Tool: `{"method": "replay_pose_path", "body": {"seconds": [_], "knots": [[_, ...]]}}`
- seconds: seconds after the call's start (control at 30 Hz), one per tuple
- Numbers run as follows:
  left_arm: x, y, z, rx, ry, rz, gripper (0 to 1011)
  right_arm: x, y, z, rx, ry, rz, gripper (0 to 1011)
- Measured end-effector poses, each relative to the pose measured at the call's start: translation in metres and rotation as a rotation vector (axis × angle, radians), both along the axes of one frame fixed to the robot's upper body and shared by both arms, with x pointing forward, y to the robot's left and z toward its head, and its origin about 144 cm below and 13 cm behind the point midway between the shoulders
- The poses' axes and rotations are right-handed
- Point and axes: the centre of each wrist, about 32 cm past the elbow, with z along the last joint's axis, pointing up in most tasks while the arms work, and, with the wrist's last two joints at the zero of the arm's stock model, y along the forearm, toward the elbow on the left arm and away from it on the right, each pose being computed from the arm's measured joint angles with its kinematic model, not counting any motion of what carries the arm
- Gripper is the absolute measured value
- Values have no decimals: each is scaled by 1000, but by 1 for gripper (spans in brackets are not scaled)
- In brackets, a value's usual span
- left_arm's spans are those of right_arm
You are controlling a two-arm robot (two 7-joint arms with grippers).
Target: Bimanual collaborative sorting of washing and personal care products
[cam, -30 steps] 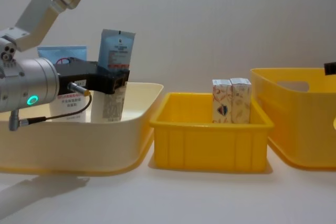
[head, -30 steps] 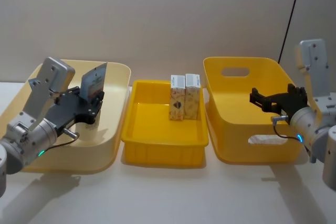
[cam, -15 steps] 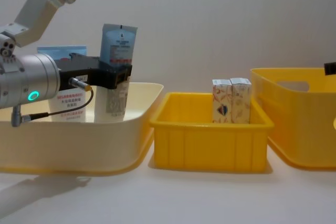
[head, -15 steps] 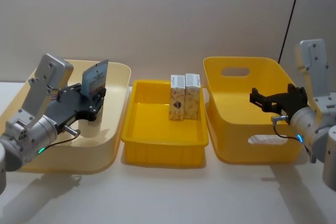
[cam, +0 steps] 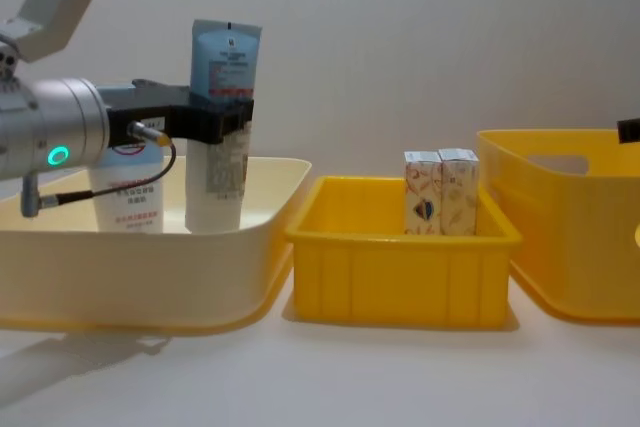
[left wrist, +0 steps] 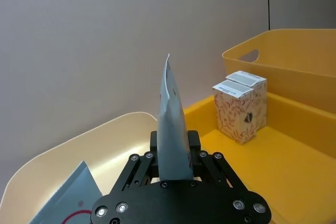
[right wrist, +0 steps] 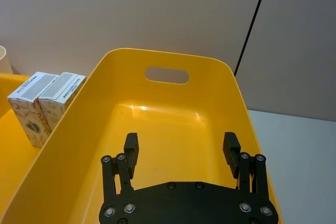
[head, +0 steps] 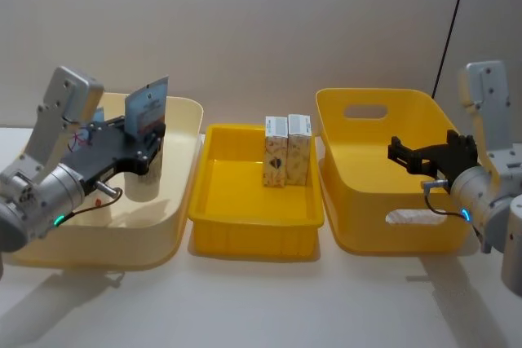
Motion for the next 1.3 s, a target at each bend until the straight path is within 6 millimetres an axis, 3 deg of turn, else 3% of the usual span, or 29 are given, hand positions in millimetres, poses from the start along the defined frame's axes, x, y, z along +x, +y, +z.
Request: {"method": "replay_pose_path", "body": {"seconds": [0.7, 1.3], "knots": [[23, 13, 50, 14, -69, -156, 295, 0, 2, 4, -7, -45, 37, 1001], [41, 13, 64, 11, -99, -245, 295, -1, 4, 29, 34, -247, 233, 1001]]}}
